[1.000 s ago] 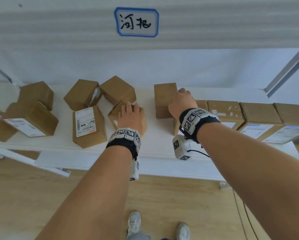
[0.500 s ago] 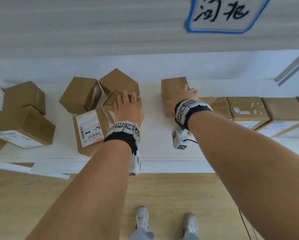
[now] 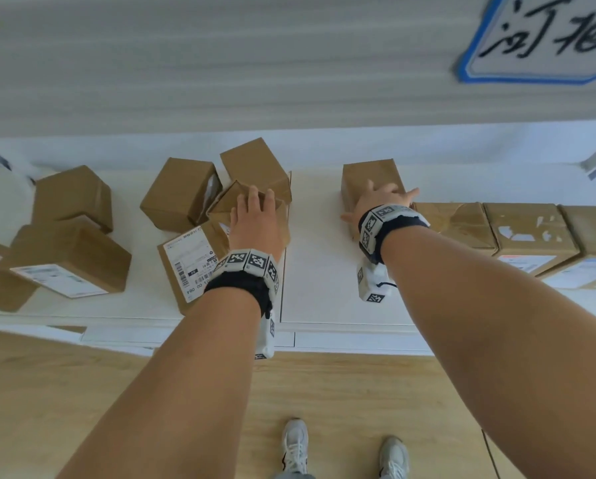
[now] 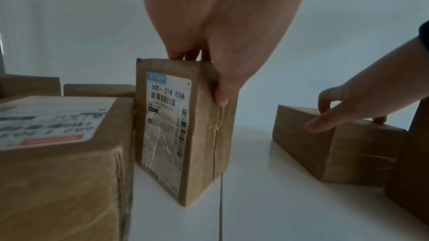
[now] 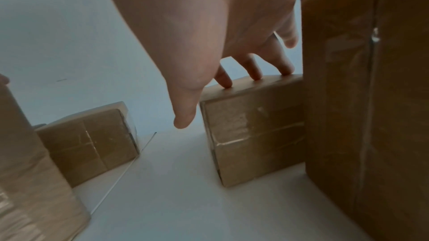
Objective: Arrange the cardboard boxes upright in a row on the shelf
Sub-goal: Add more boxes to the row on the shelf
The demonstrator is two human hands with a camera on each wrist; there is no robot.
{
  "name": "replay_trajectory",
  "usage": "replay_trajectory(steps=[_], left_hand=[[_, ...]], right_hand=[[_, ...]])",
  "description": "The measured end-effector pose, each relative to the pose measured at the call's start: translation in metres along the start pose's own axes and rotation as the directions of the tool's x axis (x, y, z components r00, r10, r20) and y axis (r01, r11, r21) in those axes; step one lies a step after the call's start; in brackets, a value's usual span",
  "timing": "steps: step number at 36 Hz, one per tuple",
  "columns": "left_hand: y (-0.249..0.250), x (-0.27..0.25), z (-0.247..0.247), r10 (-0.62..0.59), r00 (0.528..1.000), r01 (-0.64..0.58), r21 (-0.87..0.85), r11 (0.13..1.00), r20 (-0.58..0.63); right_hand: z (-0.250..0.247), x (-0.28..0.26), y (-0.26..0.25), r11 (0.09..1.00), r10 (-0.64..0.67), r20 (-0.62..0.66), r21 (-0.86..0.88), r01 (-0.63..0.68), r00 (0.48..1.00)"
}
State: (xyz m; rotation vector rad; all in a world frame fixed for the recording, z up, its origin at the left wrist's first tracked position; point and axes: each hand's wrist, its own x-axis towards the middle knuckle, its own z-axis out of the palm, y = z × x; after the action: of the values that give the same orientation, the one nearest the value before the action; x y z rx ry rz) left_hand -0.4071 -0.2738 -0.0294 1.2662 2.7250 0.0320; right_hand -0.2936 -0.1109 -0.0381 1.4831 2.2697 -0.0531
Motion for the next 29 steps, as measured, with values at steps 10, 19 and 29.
replay_trajectory(steps=[10,19,29], left_hand=[[-0.008,-0.002,0.0,0.048,0.998,-0.049,-0.014,0.999,-0.038],[-0.012,-0.013,0.0,0.126,0.988,-0.131,-0.061,0.989,-0.088],[-0.001,-0.04,-0.009,0.328,0.922,-0.343,-0.038,0.939,-0.205]], right_hand=[[0.004,-0.019,-0.023,0.998,-0.032,-0.032,0.051,0.033,0.999],[0.018,-0.05,-0.024,0.979,-0.071,-0.029,0.188,0.075,0.997],[0.03,-0.097,-0.009,0.906,-0.043,0.005,0.422,0.037,0.999]])
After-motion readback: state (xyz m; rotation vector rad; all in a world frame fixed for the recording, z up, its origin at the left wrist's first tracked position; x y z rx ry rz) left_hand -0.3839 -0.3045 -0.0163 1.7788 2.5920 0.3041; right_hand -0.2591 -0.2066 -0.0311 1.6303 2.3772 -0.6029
